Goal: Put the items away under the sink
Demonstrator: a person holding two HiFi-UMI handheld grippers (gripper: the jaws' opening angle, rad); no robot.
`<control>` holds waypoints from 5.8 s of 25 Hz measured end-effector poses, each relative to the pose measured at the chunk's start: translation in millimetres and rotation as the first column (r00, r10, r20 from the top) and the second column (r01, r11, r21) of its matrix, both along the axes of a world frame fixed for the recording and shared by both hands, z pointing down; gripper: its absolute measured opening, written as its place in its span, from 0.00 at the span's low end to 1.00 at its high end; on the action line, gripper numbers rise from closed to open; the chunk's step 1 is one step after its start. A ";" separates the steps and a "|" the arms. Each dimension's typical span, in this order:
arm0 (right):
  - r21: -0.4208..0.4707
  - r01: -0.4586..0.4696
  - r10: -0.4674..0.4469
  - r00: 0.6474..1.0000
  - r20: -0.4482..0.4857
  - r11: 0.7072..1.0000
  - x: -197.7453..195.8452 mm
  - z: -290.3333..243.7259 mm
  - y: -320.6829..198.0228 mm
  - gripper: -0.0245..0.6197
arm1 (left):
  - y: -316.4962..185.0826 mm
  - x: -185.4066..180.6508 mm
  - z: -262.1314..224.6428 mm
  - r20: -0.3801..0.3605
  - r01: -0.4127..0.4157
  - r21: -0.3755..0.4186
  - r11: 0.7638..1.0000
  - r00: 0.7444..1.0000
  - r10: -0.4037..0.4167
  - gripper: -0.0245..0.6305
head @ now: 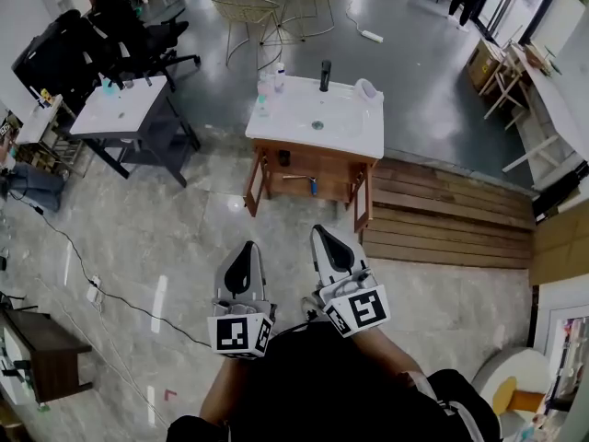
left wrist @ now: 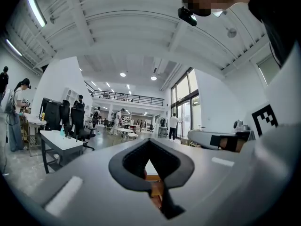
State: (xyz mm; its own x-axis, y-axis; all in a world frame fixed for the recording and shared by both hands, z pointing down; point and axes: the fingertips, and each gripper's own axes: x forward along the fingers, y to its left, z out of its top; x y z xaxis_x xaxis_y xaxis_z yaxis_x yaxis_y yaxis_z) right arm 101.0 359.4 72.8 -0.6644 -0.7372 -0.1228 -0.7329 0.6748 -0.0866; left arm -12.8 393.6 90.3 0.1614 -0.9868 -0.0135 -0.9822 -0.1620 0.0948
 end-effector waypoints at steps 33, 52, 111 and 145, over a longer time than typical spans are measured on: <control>-0.029 0.094 -0.095 0.995 -0.031 0.995 -18.3 38.2 -172.4 0.05 | -165.5 -13.1 29.8 -0.026 0.085 -0.074 0.994 0.996 -0.087 0.05; -0.045 -0.034 0.031 0.997 -0.075 0.998 -152.3 39.2 -304.2 0.05 | -298.1 -149.0 21.3 -0.040 -0.046 -0.055 0.997 0.998 0.044 0.05; -0.252 -0.076 0.014 0.971 -0.238 0.965 -232.2 288.0 -576.4 0.20 | -575.8 -198.2 207.7 -0.123 -0.074 -0.217 0.973 0.991 0.048 0.05; -0.209 -0.095 0.027 0.952 -0.306 0.973 -251.4 345.3 -619.7 0.24 | -604.0 -202.4 270.4 -0.198 -0.080 -0.319 0.944 0.980 0.016 0.05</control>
State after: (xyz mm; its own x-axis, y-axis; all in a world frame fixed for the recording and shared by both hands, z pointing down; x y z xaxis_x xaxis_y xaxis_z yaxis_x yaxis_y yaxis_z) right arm -150.4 -260.3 418.2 -0.5978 -0.7637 0.2436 -0.7870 0.6169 0.0027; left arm -215.2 -210.3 360.7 0.2343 -0.9338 0.2703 -0.9324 -0.1372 0.3344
